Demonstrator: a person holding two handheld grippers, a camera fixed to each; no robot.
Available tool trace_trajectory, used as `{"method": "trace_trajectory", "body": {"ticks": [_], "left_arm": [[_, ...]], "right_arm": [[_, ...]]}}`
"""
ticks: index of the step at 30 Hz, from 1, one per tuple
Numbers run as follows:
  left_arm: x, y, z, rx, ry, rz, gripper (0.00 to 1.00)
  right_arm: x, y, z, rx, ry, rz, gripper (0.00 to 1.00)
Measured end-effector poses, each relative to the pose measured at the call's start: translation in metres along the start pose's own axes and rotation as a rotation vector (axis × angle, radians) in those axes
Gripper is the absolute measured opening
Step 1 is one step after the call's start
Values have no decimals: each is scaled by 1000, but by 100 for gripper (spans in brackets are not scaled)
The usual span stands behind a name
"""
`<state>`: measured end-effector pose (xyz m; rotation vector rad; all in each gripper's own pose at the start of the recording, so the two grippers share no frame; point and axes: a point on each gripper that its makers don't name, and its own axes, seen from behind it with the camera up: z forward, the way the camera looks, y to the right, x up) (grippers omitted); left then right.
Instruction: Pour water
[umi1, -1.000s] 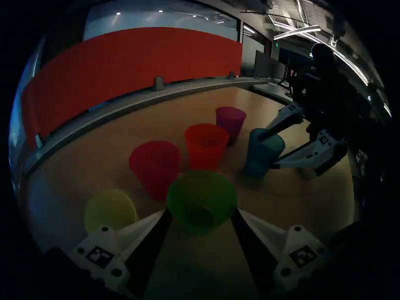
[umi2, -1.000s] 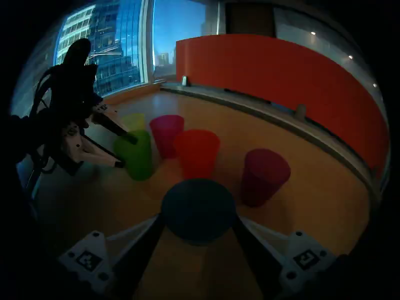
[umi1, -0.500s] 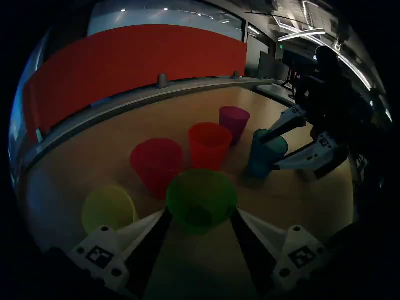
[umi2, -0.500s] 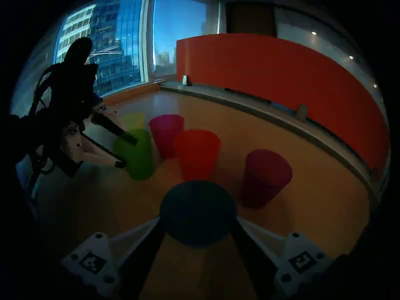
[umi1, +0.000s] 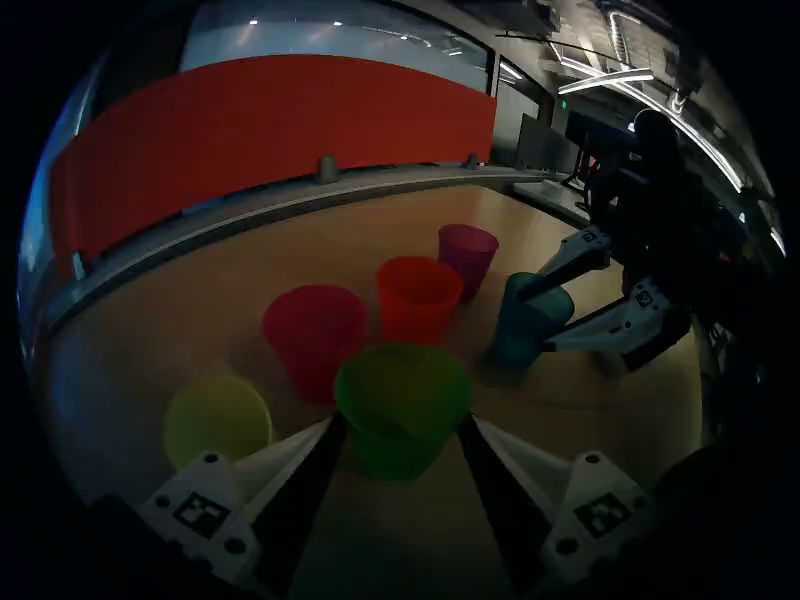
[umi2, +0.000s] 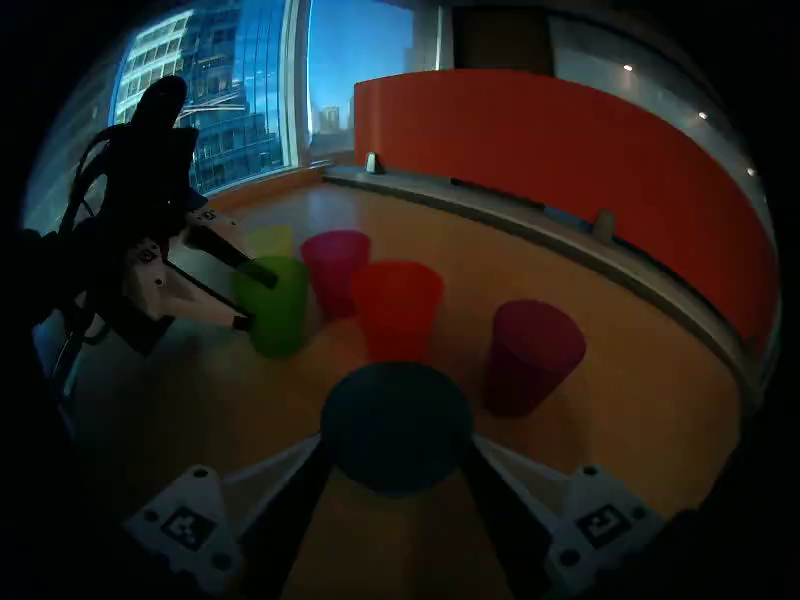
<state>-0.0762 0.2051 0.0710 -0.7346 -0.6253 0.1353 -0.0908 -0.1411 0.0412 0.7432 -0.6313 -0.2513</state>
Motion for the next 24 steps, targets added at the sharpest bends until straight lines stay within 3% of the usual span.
{"method": "trace_trajectory", "body": {"ticks": [12, 24], "left_arm": [[9, 6, -8, -6, 44, 8, 82], [32, 11, -37, 5, 156, 3, 81]], "right_arm": [[15, 3, -8, -18, 45, 2, 87], [40, -3, -33, -37, 122, -11, 87]]}}
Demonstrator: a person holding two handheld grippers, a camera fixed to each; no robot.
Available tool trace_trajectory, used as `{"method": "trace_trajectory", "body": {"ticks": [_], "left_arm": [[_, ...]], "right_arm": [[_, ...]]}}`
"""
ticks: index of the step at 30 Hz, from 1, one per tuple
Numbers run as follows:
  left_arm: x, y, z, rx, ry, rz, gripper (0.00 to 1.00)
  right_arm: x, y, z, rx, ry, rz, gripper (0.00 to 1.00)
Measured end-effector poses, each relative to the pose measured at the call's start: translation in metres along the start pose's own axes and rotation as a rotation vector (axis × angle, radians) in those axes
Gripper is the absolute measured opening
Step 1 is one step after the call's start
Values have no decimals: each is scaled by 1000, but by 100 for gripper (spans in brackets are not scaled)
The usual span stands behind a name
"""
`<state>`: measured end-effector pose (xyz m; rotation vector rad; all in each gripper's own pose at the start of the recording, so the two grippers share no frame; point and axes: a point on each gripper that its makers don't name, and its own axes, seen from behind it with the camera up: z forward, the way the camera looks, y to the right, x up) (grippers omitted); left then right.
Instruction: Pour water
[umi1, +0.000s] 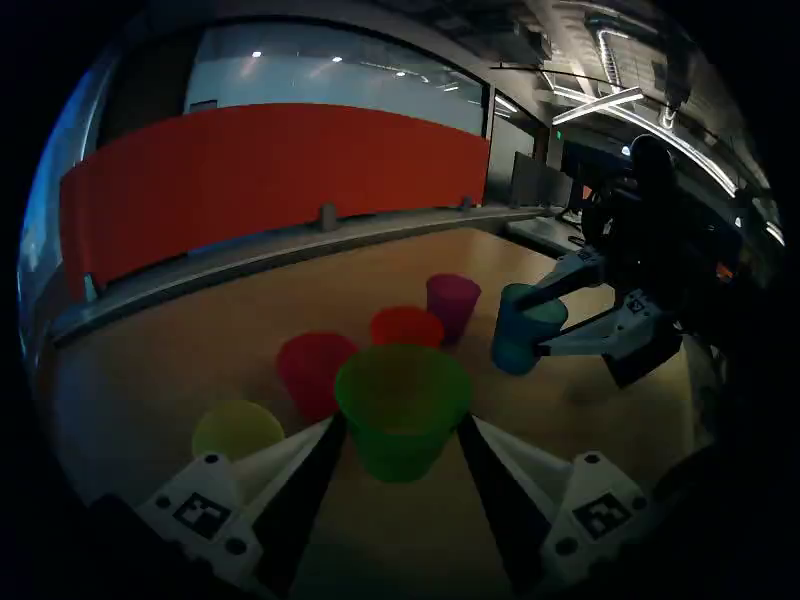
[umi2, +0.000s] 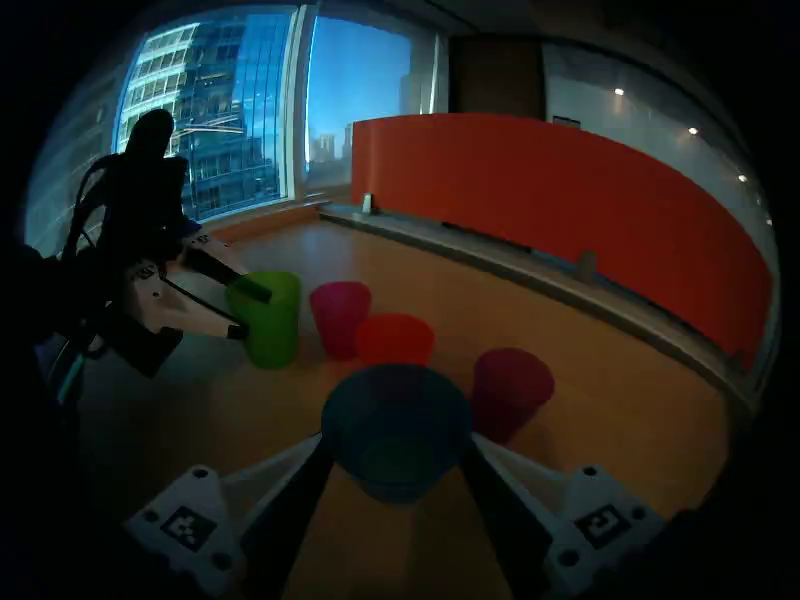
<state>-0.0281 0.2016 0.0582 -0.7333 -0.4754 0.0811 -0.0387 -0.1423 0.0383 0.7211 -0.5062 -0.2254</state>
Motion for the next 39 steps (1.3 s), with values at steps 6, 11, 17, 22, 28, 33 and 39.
{"method": "trace_trajectory", "body": {"ticks": [6, 11, 17, 22, 28, 33, 39], "left_arm": [[17, 4, -18, 7, 78, -20, 81], [32, 7, -34, 14, 143, -38, 81], [47, 12, -55, 24, 212, -38, 81], [58, 17, -72, 38, 262, -1, 81], [69, 29, -89, 47, 309, 41, 81], [76, 38, -100, 45, 339, 45, 81], [79, 44, -109, 42, 358, 38, 81]], "right_arm": [[16, -3, -15, -13, 40, -5, 87], [31, -9, -27, -21, 78, -11, 87], [45, -18, -41, -23, 119, -17, 87], [55, -26, -51, -25, 152, -25, 87], [67, -36, -62, -20, 192, -28, 87], [74, -42, -70, -22, 219, -35, 87], [78, -47, -79, -22, 242, -39, 87]]}}
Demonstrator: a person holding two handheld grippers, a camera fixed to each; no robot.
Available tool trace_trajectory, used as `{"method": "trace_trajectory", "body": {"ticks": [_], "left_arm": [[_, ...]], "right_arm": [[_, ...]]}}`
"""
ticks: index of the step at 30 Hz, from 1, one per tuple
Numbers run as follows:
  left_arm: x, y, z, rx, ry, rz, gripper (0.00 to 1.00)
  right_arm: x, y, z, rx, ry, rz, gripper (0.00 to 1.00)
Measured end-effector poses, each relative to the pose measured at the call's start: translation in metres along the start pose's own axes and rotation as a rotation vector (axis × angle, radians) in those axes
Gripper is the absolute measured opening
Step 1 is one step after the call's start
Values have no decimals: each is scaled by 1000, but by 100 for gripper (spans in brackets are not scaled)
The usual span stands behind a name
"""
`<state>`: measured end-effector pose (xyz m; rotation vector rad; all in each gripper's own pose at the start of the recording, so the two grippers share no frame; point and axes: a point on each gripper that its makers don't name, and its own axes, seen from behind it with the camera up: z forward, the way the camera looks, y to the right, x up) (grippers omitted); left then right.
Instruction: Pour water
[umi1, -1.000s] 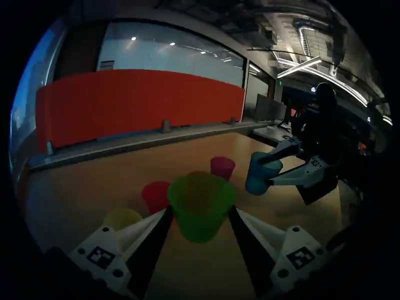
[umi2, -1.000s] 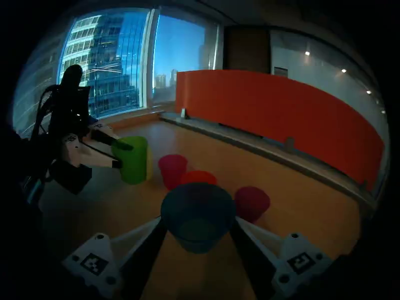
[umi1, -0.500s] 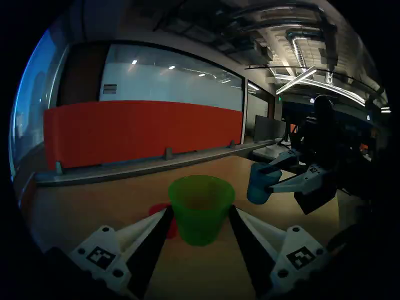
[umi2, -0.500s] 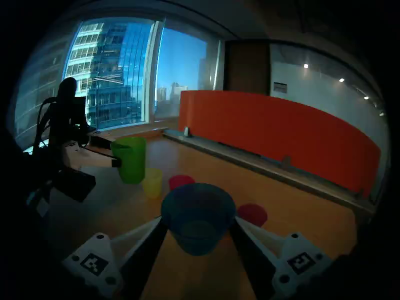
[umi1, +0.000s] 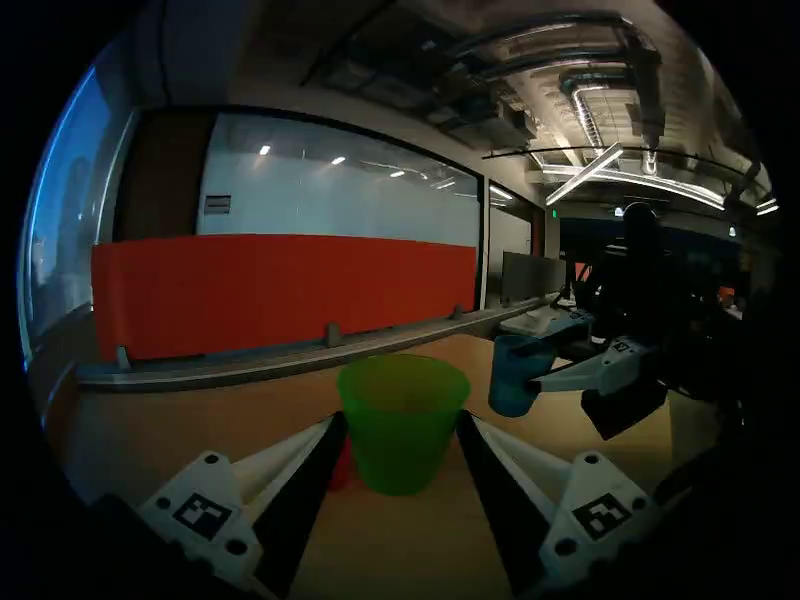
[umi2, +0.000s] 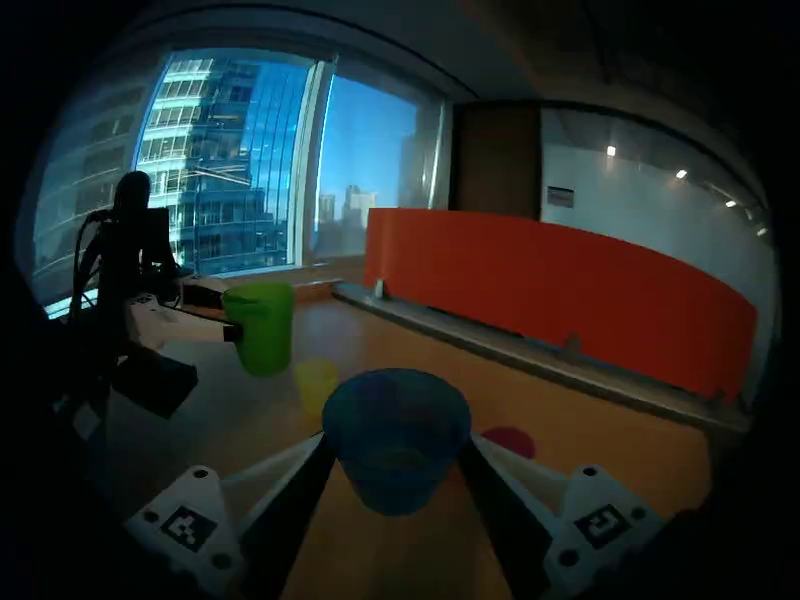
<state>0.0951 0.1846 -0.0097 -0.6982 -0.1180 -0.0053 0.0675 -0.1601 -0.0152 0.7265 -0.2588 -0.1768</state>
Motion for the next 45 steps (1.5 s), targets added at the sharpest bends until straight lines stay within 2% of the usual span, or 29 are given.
{"method": "trace_trajectory", "body": {"ticks": [15, 35, 45], "left_arm": [[6, 6, -4, -11, 16, -24, 80], [7, 7, -3, -15, 15, -20, 80], [8, 11, -2, -30, 17, -24, 79]], "right_arm": [[14, -2, -8, -9, 43, -6, 87], [22, 0, -10, -10, 80, -14, 87], [27, 2, -11, -6, 111, -14, 87]]}}
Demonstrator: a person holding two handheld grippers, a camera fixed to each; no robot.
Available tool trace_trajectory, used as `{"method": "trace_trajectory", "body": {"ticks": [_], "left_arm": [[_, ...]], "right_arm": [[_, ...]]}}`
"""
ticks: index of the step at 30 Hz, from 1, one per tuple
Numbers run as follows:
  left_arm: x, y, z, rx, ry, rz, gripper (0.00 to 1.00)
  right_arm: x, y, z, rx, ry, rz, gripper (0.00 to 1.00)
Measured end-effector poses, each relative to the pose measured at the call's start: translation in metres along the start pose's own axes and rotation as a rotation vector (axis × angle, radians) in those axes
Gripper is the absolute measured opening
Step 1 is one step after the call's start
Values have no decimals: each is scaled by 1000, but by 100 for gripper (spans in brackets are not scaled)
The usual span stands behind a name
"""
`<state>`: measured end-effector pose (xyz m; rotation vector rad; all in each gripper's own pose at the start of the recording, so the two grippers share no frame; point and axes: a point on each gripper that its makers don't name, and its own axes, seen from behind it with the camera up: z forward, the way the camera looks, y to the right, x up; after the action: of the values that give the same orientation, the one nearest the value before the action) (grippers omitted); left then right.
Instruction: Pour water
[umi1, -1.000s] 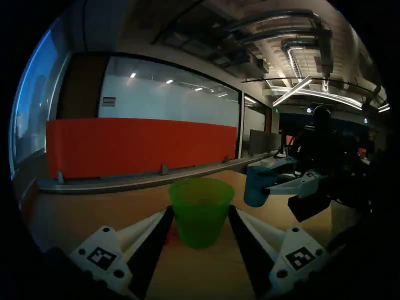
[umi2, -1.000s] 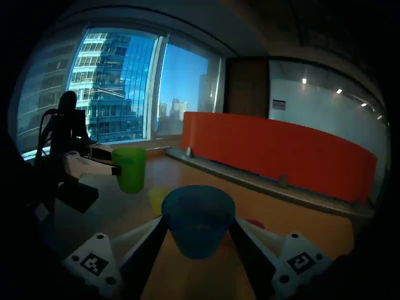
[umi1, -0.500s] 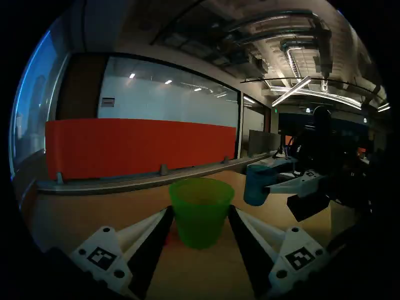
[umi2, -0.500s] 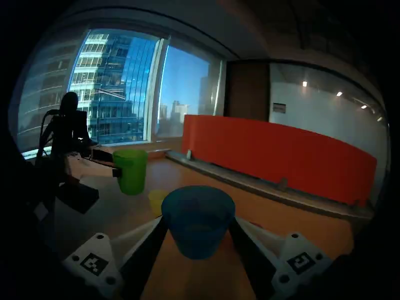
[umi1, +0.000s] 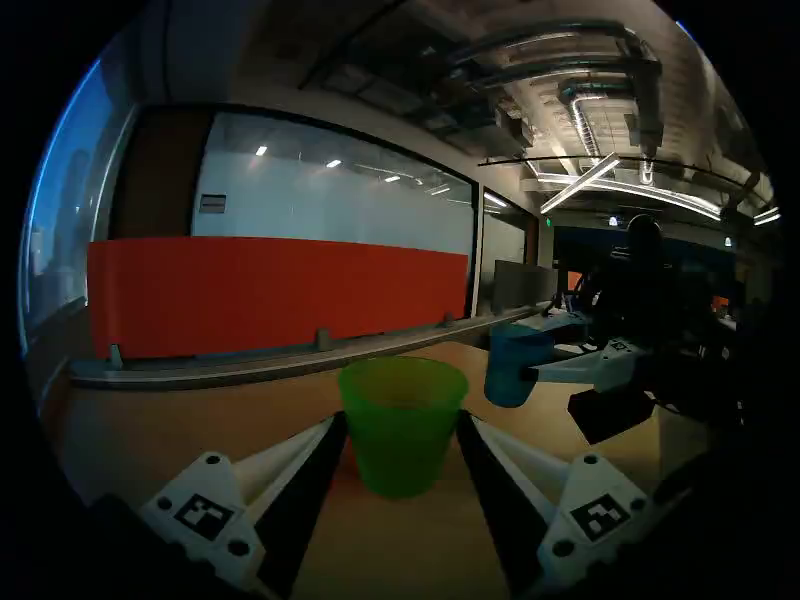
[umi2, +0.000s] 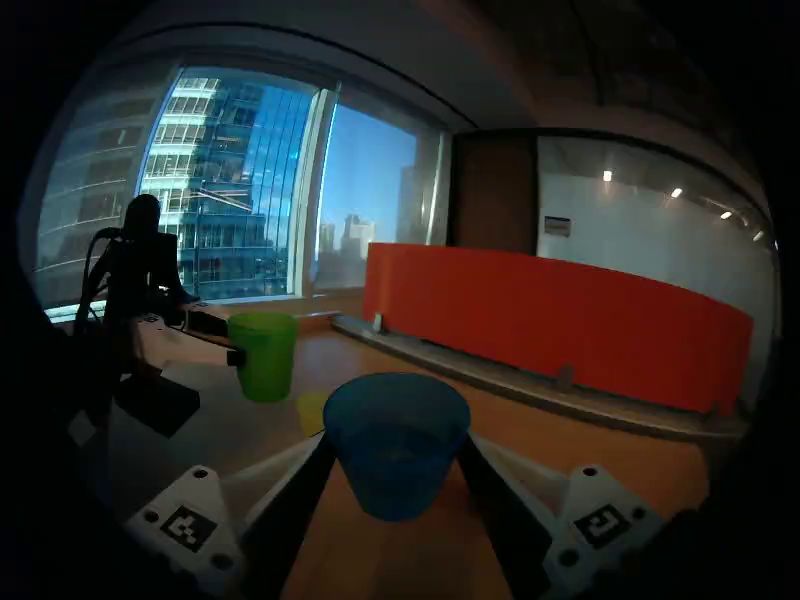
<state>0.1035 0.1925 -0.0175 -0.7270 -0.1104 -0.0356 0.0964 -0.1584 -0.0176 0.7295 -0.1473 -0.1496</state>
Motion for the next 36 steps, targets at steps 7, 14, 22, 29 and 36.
{"method": "trace_trajectory", "body": {"ticks": [7, 14, 22, 29, 36], "left_arm": [[-1, 3, 1, -11, 0, 1, 79], [-6, 6, 1, -18, 2, -2, 79], [-8, 7, 1, -26, 3, -2, 79], [-9, 8, -1, -33, 5, -5, 79], [-8, 10, -1, -40, 7, 1, 79]], "right_arm": [[10, -2, 1, 14, 15, -38, 87], [24, -2, 7, 25, 25, -122, 87], [45, -3, 17, 41, 39, -187, 87], [62, -3, 27, 54, 48, -263, 87], [78, -2, 36, 55, 59, -347, 87]]}}
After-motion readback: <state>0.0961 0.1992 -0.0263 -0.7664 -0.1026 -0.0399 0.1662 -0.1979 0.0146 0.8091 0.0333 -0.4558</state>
